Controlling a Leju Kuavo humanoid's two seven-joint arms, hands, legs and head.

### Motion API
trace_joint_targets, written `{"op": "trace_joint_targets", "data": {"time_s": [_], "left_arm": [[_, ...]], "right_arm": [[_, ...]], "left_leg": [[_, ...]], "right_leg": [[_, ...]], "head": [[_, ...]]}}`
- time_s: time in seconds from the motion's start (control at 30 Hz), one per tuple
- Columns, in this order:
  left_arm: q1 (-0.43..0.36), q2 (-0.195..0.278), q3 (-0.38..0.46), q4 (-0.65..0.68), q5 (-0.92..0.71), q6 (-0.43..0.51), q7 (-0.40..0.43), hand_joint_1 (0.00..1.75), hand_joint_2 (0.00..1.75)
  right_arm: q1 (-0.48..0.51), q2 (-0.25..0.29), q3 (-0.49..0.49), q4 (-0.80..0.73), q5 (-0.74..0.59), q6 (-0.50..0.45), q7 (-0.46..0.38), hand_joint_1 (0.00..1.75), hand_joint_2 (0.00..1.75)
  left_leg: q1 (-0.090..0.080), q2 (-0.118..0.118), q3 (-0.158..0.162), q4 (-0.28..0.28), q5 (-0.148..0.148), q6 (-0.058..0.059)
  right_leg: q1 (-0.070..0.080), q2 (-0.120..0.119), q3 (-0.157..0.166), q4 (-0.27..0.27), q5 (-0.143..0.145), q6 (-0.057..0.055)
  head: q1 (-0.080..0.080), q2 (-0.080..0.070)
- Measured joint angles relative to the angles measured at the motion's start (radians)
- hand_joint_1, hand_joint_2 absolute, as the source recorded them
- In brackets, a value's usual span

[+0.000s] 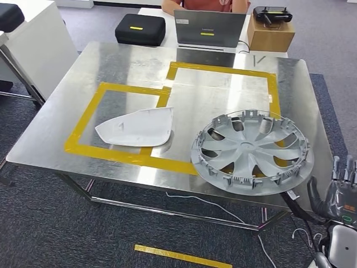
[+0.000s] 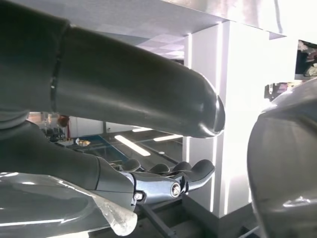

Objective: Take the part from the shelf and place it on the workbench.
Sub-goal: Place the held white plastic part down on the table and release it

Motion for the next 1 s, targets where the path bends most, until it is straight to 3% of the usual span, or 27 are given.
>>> {"op": "trace_joint_targets", "data": {"time_s": [0.47, 0.67, 1.0], "left_arm": [[0.001, -0.003, -0.001, 0.0, 0.017, 0.002, -0.011, 0.0, 0.0], [0.002, -0.005, -0.004, 0.0, 0.023, 0.003, -0.012, 0.0, 0.0], [0.002, -0.008, -0.007, 0.0, 0.025, 0.004, -0.013, 0.0, 0.0]], "right_arm": [[0.033, 0.007, -0.129, 0.0, 0.0, 0.03, -0.009, 0.0, 0.0], [0.038, 0.002, -0.135, -0.002, 0.0, 0.059, 0.076, 0.0, 0.0], [0.038, -0.005, -0.129, -0.003, 0.0, 0.07, 0.081, 0.0, 0.0]], "left_leg": [[0.0, 0.0, 0.0, 0.0, 0.0, 0.0], [0.0, 0.0, 0.0, 0.0, 0.0, 0.0], [0.0, 0.0, 0.0, 0.0, 0.0, 0.0]], "right_leg": [[0.0, 0.0, 0.0, 0.0, 0.0, 0.0], [0.0, 0.0, 0.0, 0.0, 0.0, 0.0], [0.0, 0.0, 0.0, 0.0, 0.0, 0.0]], "head": [[0.0, 0.0], [0.0, 0.0], [0.0, 0.0]]}}
